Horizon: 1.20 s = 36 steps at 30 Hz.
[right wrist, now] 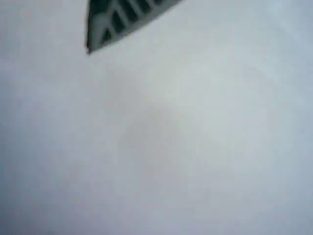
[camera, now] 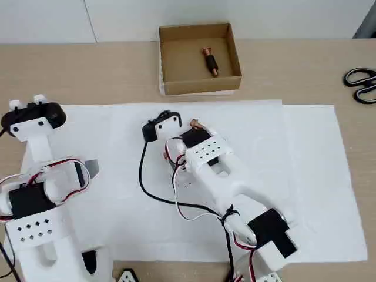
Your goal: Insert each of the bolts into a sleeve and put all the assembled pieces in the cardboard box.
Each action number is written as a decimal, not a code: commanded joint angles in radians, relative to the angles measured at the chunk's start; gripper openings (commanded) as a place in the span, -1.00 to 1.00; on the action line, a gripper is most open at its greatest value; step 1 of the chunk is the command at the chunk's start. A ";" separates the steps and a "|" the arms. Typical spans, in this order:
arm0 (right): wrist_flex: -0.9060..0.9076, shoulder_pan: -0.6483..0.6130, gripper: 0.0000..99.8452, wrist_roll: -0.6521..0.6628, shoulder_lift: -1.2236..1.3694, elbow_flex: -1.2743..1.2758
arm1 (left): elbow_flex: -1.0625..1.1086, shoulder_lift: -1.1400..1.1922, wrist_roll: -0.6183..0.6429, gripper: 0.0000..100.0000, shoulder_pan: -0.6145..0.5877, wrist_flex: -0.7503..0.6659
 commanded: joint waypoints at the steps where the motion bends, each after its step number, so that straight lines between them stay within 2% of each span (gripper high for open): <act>1: -0.010 -0.004 -0.10 0.005 -0.004 -0.005 | -0.004 -0.015 0.000 -0.51 -0.002 -0.002; 11: -0.038 -0.002 -0.13 0.006 -0.002 -0.002 | -0.004 -0.015 0.000 -0.51 -0.002 -0.002; 18: -0.062 0.002 -0.52 0.000 -0.002 -0.002 | -0.004 -0.015 0.000 -0.51 -0.002 -0.002; 27: -0.073 0.016 -0.52 0.003 0.004 0.000 | -0.004 -0.015 0.000 -0.51 -0.003 -0.002; 36: -0.094 0.087 -0.53 0.006 0.133 -0.006 | -0.004 -0.015 0.000 -0.51 -0.003 -0.002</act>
